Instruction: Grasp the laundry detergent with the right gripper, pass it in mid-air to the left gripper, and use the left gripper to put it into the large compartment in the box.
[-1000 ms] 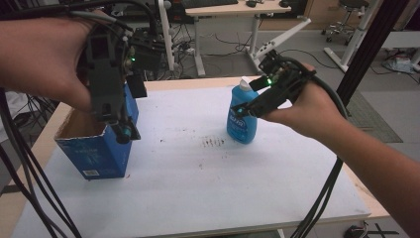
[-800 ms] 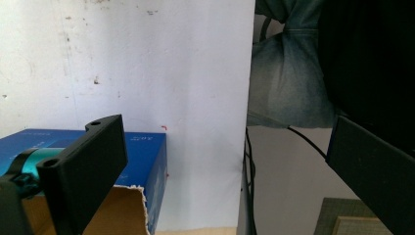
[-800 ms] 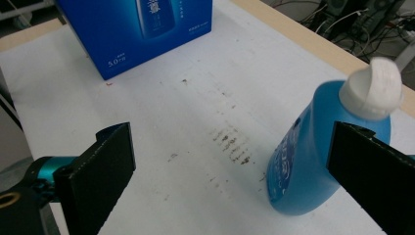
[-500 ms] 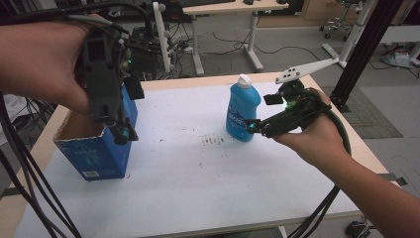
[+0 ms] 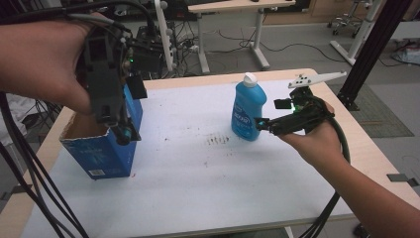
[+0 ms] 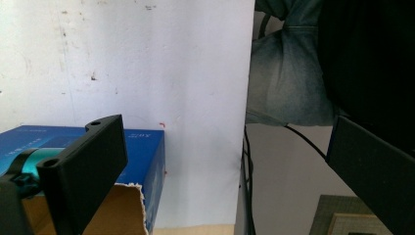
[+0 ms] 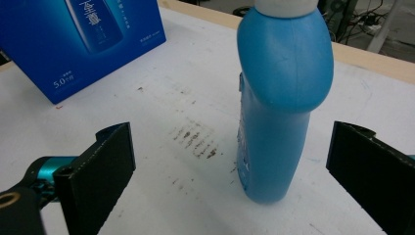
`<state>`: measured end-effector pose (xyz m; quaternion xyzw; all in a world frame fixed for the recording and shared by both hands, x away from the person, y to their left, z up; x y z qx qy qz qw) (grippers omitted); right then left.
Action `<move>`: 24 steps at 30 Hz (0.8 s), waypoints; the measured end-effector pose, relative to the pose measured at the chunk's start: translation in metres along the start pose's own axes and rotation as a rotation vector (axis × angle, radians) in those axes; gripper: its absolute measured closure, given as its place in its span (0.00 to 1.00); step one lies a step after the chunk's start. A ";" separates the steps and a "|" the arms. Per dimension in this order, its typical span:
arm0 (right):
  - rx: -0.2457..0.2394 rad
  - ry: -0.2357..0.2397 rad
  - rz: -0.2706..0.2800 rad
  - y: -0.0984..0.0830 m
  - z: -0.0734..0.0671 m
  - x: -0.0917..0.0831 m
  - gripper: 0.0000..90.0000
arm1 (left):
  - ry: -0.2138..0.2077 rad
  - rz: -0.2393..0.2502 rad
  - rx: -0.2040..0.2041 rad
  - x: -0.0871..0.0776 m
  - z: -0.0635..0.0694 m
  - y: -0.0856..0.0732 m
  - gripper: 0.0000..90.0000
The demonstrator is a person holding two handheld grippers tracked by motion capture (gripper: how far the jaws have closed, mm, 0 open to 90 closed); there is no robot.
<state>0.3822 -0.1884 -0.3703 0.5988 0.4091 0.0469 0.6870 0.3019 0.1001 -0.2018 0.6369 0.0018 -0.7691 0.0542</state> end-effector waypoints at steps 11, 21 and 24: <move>0.044 0.002 -0.012 -0.011 0.015 0.027 0.03 | -0.007 -0.008 -0.006 0.002 -0.002 -0.001 0.02; 0.047 -0.015 -0.033 -0.018 0.025 0.049 0.03 | -0.012 -0.014 -0.015 0.005 -0.003 -0.004 0.02; 0.047 -0.015 -0.033 -0.019 0.026 0.055 0.03 | -0.014 -0.015 -0.020 0.006 -0.004 -0.006 0.02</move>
Point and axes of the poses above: each handheld gripper's, and its own axes: x roughly forward along the jaws, y roughly out of its top, z roughly to its right, the point moved 5 cm from there along x, roughly forward along the jaws, and after that the axes turned 7 degrees about -y, right-handed, at the moved point
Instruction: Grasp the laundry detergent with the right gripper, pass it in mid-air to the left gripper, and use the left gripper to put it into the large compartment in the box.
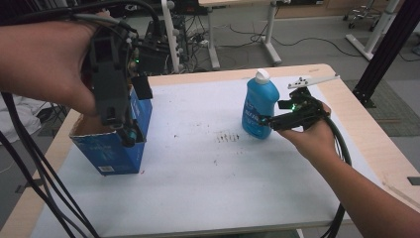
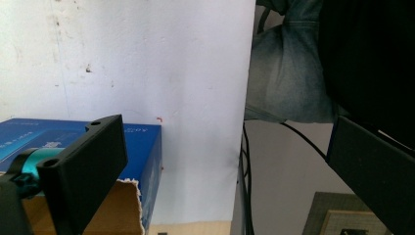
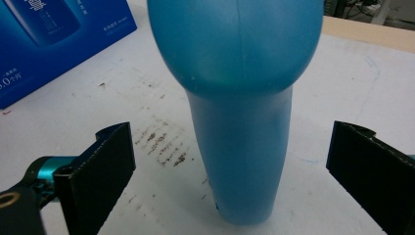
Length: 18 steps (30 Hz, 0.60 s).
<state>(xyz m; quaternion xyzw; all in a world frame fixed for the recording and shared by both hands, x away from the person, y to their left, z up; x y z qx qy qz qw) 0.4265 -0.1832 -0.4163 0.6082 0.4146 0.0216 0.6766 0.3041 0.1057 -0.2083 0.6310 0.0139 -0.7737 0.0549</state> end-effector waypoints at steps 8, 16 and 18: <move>0.008 -0.010 0.000 -0.004 0.001 0.018 0.03 | 0.000 0.001 -0.003 0.001 0.000 -0.001 0.02; 0.040 -0.011 0.035 -0.003 0.006 0.025 0.03 | -0.003 0.003 -0.006 0.001 -0.002 -0.002 0.02; 0.044 -0.012 0.032 -0.004 0.005 0.028 0.03 | -0.003 0.004 -0.005 0.001 -0.002 -0.002 0.02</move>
Point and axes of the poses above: each handheld gripper's, and its own axes: x roughly forward along the jaws, y roughly out of its top, z roughly to its right, the point moved 5 cm from there along x, roughly forward along the jaws, and after that the axes turned 7 degrees about -y, right-handed, at the moved point
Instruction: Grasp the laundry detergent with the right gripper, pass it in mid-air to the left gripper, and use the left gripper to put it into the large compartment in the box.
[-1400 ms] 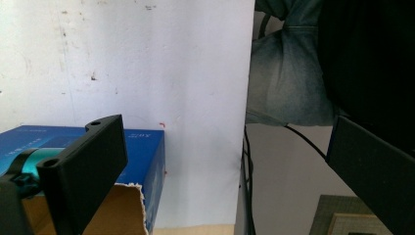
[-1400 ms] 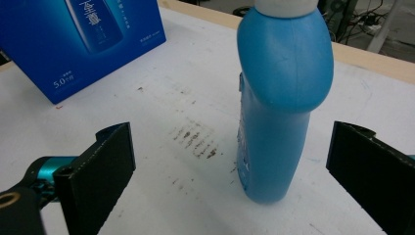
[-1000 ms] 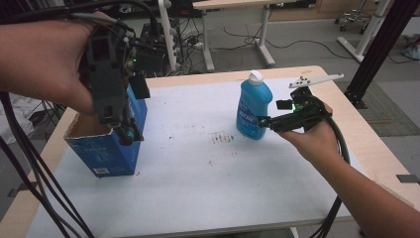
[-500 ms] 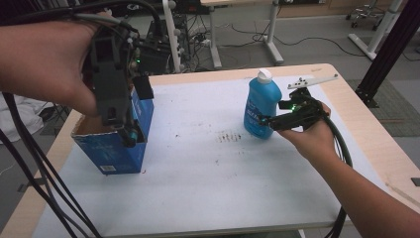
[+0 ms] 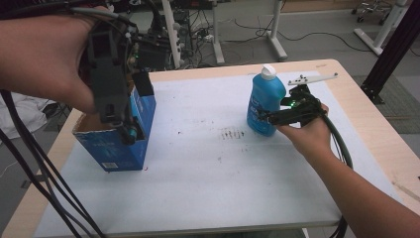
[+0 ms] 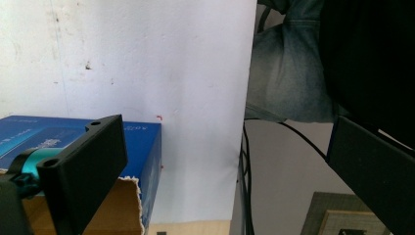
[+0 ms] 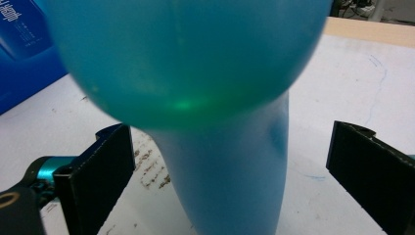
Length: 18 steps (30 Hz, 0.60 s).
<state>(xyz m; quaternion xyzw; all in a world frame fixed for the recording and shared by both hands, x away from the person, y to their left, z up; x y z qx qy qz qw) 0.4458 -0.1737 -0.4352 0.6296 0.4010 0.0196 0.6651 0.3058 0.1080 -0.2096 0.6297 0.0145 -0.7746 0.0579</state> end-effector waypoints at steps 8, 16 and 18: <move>0.008 -0.003 0.019 -0.001 -0.002 0.011 0.03 | -0.002 -0.001 -0.006 0.001 -0.001 -0.002 0.02; 0.007 -0.011 0.028 -0.003 -0.003 0.016 0.04 | -0.003 -0.006 -0.013 0.001 -0.003 -0.005 0.02; 0.005 -0.014 0.030 -0.003 -0.003 0.017 0.05 | -0.003 -0.004 -0.014 0.002 -0.003 -0.004 0.02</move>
Point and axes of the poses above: each handheld gripper's, and its own axes: x roughly forward along the jaws, y roughly out of its top, z roughly to its right, the point moved 5 cm from there along x, roughly forward along the jaws, and after that the axes turned 7 degrees about -y, right-handed, at the moved point
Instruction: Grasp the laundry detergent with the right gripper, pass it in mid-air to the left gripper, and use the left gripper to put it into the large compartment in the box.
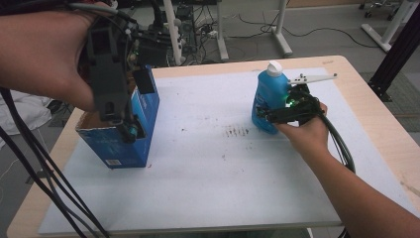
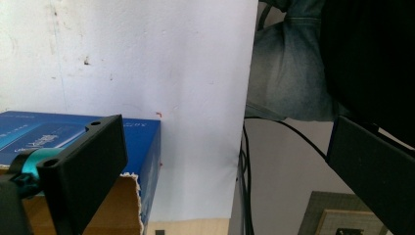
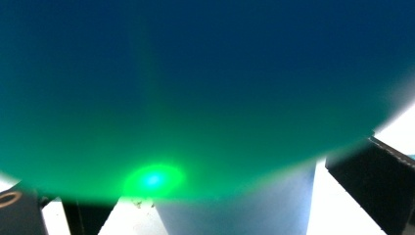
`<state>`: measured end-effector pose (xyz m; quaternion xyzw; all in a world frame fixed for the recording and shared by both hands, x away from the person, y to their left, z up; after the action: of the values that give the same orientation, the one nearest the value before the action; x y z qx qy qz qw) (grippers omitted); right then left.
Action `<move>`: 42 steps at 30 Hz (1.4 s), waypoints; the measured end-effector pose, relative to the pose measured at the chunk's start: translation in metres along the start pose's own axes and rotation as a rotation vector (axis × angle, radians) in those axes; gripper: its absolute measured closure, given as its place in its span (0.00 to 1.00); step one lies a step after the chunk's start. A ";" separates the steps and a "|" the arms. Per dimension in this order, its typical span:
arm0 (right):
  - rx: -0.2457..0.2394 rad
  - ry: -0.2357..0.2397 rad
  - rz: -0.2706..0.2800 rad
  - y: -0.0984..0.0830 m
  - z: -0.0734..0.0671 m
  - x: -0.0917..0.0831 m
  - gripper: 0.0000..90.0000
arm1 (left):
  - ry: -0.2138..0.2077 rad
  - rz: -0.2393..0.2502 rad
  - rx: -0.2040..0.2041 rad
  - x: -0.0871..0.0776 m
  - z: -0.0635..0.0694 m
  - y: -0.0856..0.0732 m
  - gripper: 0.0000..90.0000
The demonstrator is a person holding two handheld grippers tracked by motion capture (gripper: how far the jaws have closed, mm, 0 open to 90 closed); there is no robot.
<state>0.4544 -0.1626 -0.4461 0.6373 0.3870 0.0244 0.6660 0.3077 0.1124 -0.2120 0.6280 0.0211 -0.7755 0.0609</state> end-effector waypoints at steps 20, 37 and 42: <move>-0.018 -0.019 0.021 0.001 0.001 0.000 0.25 | -0.003 0.004 0.000 0.002 -0.002 -0.005 0.02; -0.038 -0.024 0.025 0.001 -0.001 0.000 0.31 | -0.004 0.004 0.000 0.002 -0.003 -0.004 0.02; -0.044 -0.021 0.028 0.001 -0.002 0.000 0.36 | -0.002 0.003 -0.003 0.002 -0.004 -0.004 0.02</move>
<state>0.4542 -0.1610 -0.4448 0.6280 0.3701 0.0357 0.6836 0.3102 0.1171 -0.2153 0.6271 0.0213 -0.7761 0.0627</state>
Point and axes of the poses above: each handheld gripper's, and its own axes: x roughly forward along the jaws, y roughly out of its top, z roughly to its right, the point moved 5 cm from there along x, roughly forward along the jaws, and after that the axes turned 7 degrees about -y, right-handed, at the moved point
